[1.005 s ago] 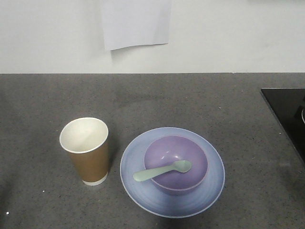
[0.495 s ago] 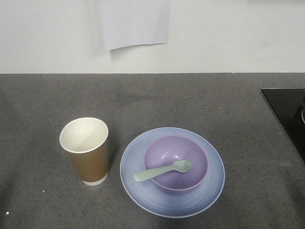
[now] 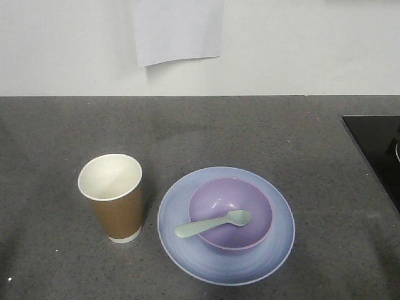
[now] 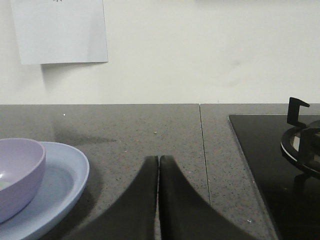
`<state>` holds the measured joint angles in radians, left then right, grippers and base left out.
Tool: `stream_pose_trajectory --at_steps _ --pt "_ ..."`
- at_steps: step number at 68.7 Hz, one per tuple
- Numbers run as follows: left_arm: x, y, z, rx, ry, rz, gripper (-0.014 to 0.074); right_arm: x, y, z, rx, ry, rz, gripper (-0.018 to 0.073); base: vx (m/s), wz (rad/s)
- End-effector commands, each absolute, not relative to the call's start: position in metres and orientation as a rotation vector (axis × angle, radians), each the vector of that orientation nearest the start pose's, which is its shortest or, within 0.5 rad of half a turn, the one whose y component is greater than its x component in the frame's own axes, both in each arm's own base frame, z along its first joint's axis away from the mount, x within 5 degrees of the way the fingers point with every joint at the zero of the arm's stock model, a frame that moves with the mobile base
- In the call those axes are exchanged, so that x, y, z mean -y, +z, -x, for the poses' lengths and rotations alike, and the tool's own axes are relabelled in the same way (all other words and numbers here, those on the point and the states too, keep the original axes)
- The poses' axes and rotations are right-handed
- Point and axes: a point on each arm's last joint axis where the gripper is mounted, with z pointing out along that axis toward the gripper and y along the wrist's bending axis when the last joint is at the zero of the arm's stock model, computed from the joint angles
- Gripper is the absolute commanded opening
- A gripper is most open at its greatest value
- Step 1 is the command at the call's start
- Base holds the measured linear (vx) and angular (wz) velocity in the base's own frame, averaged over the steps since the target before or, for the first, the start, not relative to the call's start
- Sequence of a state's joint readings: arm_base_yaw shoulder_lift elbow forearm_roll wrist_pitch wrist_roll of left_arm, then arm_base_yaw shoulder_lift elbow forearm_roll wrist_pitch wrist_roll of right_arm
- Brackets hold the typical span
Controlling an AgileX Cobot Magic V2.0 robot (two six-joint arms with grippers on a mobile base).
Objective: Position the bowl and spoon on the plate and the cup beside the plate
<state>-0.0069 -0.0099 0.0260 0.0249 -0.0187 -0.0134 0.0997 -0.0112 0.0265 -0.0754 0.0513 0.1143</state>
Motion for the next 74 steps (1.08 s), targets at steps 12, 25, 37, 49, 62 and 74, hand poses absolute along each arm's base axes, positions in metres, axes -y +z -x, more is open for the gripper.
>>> stream_pose_trajectory --at_steps 12,25,37,49,62,74 --pt "0.0004 0.2171 -0.0537 -1.382 -0.006 -0.003 -0.0006 -0.0056 0.2088 -0.0551 -1.435 0.099 0.055 -0.0011 0.0 0.0" --pt "0.0004 0.2171 -0.0537 -1.382 -0.006 -0.003 -0.0006 -0.0055 0.2089 -0.0551 -1.435 0.111 0.043 -0.0011 0.0 0.0" --pt "0.0004 0.2171 -0.0537 -1.382 -0.006 -0.003 -0.0006 -0.0055 0.2089 -0.0551 -1.435 0.111 0.043 -0.0011 0.0 0.0" --pt "0.0004 0.2171 -0.0537 -1.382 -0.006 -0.003 -0.0006 -0.0055 0.2089 -0.0551 -1.435 0.111 0.043 -0.0011 0.0 0.0" --pt "0.0004 0.2171 -0.0537 -1.382 -0.006 -0.003 -0.0006 -0.0055 0.2089 -0.0551 -1.435 0.111 0.043 -0.0011 0.0 0.0" --pt "0.0004 0.2171 -0.0537 -1.382 -0.006 -0.003 -0.0006 -0.0055 0.2089 -0.0551 -1.435 0.111 0.043 -0.0011 0.0 0.0"
